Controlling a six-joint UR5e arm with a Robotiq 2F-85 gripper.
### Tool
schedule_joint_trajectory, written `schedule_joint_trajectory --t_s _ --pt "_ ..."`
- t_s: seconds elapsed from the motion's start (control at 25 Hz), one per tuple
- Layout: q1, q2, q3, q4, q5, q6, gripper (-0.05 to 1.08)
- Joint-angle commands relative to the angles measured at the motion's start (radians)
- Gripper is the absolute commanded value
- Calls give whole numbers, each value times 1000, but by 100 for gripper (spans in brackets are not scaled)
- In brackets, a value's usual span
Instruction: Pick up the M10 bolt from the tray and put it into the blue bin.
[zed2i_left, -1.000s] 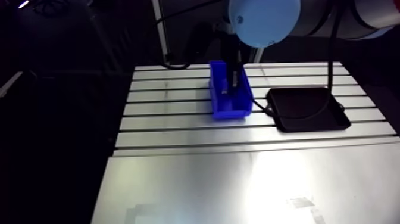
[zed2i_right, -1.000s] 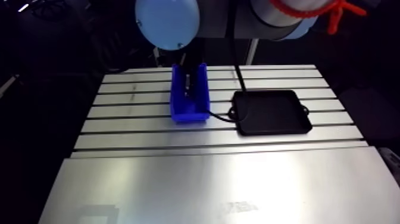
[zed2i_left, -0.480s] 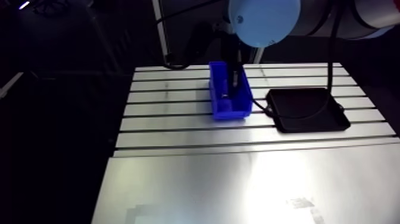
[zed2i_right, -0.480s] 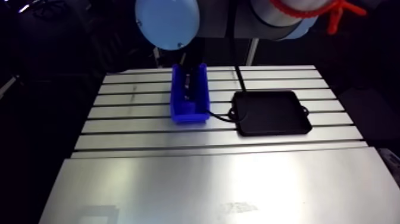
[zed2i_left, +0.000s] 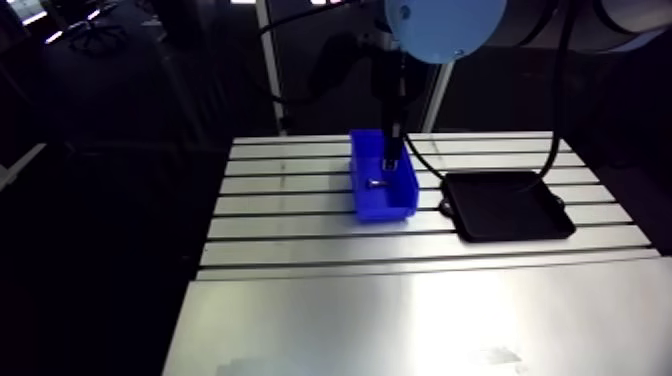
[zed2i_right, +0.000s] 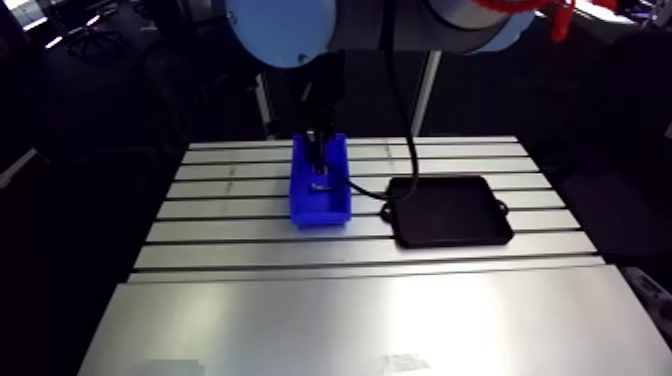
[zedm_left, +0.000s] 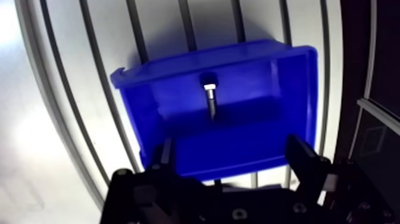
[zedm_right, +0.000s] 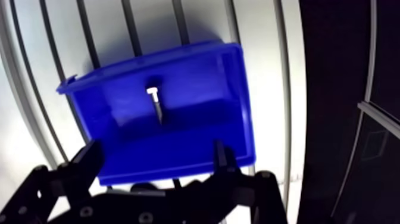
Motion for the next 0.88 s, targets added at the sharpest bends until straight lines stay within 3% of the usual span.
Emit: schedule_joint_trajectory --t_s 0.04,0.28,0.48,0.88 --pt "0 -73 -78 192 3 91 1" --pt "-9 -154 -176 383 5 303 1" --pt "-33 -208 -187 420 8 532 1" --pt "-55 -275 -190 503 8 1179 1"
